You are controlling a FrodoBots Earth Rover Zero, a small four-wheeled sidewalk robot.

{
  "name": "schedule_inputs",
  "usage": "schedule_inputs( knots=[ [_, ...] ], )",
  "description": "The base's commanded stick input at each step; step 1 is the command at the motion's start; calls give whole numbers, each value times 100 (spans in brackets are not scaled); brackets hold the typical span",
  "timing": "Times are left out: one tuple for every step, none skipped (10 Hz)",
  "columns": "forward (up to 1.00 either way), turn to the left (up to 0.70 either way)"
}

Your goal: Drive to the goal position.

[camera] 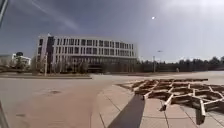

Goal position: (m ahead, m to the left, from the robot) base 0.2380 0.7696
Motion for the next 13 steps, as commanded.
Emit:
schedule_inputs(
  knots=[
    [5, 0],
    [5, 0],
    [5, 0],
    [5, 0],
    [5, 0],
    [5, 0],
    [5, 0],
    [5, 0],
    [5, 0],
    [5, 0],
    [5, 0],
    [5, 0],
    [5, 0]
  ],
)
